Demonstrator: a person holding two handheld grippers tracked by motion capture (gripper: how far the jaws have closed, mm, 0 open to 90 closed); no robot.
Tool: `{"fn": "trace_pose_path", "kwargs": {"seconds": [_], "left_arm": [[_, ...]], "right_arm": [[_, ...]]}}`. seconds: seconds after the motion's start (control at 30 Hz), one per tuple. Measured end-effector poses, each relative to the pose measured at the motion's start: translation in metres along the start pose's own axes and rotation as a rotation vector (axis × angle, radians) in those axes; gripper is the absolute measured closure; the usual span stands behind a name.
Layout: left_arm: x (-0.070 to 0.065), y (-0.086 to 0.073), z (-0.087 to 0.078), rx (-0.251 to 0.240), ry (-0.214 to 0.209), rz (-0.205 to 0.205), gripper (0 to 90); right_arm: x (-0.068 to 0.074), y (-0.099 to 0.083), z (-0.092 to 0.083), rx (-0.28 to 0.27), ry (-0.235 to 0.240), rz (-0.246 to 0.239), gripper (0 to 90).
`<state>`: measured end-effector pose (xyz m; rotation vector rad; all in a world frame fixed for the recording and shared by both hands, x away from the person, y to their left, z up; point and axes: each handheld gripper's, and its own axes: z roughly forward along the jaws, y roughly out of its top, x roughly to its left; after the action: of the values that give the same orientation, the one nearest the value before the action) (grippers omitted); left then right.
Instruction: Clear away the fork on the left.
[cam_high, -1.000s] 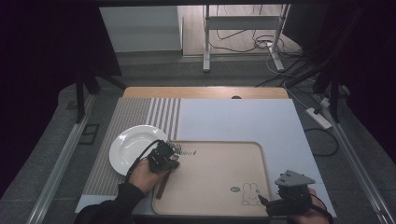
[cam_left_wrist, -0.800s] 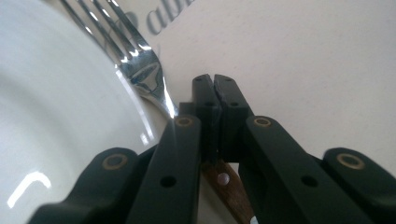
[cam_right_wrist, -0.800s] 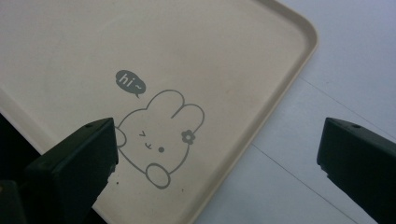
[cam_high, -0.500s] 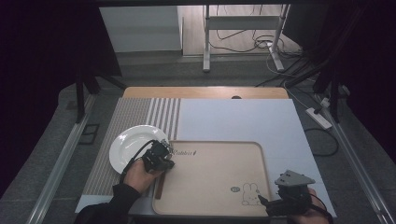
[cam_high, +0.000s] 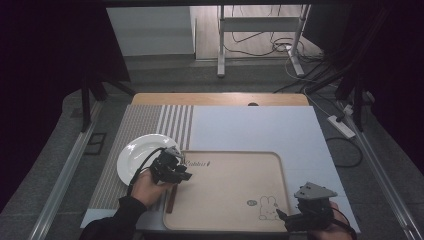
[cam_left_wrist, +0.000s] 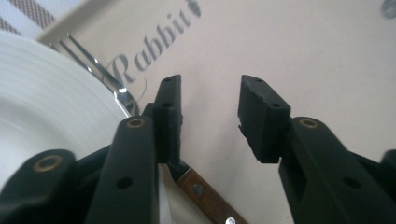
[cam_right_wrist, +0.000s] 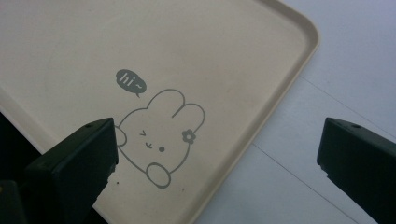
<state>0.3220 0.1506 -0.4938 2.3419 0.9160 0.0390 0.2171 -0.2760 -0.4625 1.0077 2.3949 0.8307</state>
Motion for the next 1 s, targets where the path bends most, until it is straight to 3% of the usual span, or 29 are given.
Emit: {"fn": "trace_pose_path", "kwargs": {"seconds": [0.13,0.17,0.4,0.63,0.87,1.0], "left_arm": [[0.003,-0.002,-0.005,-0.035,0.003,0.002,52.5],[0.004,-0.003,-0.006,-0.044,0.002,-0.001,46.6],[0.01,-0.008,-0.012,-0.082,0.002,-0.012,35.6],[0.018,-0.014,-0.019,-0.126,-0.002,-0.056,20.4],[0.022,-0.019,-0.028,-0.152,0.003,-0.082,12.1],[0.025,-0.022,-0.032,-0.163,-0.016,-0.102,7.6]], "right_arm": [[0.0,0.0,0.0,0.0,0.0,0.0,0.0],[0.0,0.0,0.0,0.0,0.0,0.001,0.0],[0.0,0.0,0.0,-0.001,0.001,0.002,0.0],[0.0,0.0,0.0,-0.001,0.0,0.002,0.0],[0.0,0.0,0.0,-0.001,-0.004,0.003,0.0],[0.0,0.0,-0.001,-0.003,-0.004,0.006,0.0]]}}
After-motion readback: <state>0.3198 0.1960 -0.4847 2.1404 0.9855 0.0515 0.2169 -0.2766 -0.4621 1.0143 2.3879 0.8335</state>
